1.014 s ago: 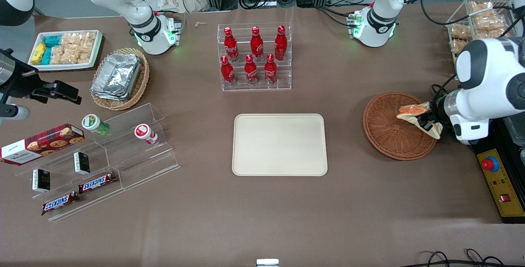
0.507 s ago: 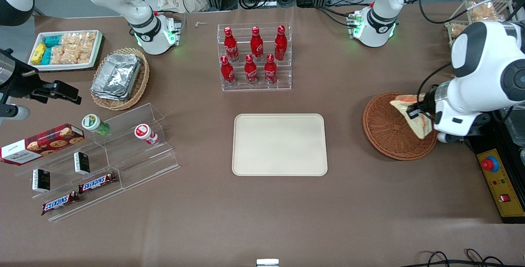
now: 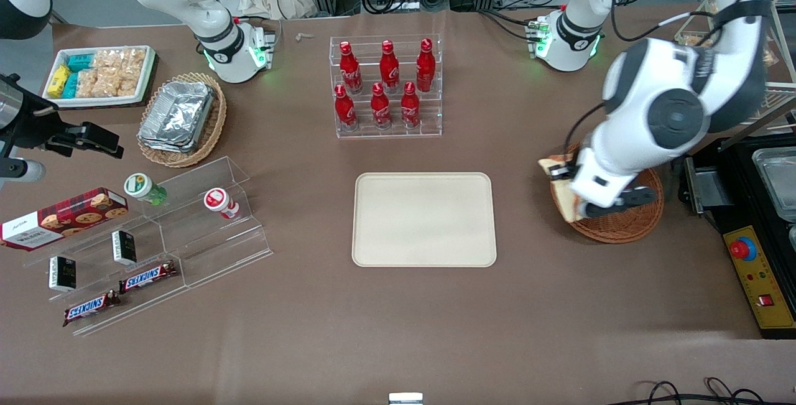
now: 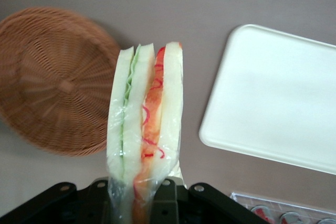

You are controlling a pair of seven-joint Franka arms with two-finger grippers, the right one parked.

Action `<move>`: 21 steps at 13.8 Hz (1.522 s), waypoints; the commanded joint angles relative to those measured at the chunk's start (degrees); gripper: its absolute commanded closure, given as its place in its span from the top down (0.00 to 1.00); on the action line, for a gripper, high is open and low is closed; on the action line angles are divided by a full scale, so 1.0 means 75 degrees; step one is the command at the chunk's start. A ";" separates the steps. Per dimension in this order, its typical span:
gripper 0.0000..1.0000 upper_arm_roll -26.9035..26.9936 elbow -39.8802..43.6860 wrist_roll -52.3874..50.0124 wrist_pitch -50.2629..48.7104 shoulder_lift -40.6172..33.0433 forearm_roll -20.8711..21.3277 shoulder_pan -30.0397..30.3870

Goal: Place sandwich from basket to tray
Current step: 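Carry the sandwich with the left gripper over the cream tray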

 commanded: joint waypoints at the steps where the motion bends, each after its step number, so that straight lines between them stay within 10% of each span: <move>1: 0.00 -0.0118 0.0256 -0.0012 0.0562 0.0491 0.0239 -0.0598; 5: 0.00 -0.0130 0.0279 -0.0094 0.1710 0.1229 0.0473 -0.1349; 11: 0.00 -0.0118 0.0233 -0.1312 0.2964 0.2683 0.2382 -0.1868; 19: 0.00 -0.0106 0.0209 -0.0822 0.3481 0.3445 0.2419 -0.1785; 20: 0.40 -0.0106 0.0209 -0.0647 0.3505 0.3481 0.2384 -0.1773; 21: 0.99 -0.0106 0.0209 -0.0576 0.3540 0.3504 0.2384 -0.1761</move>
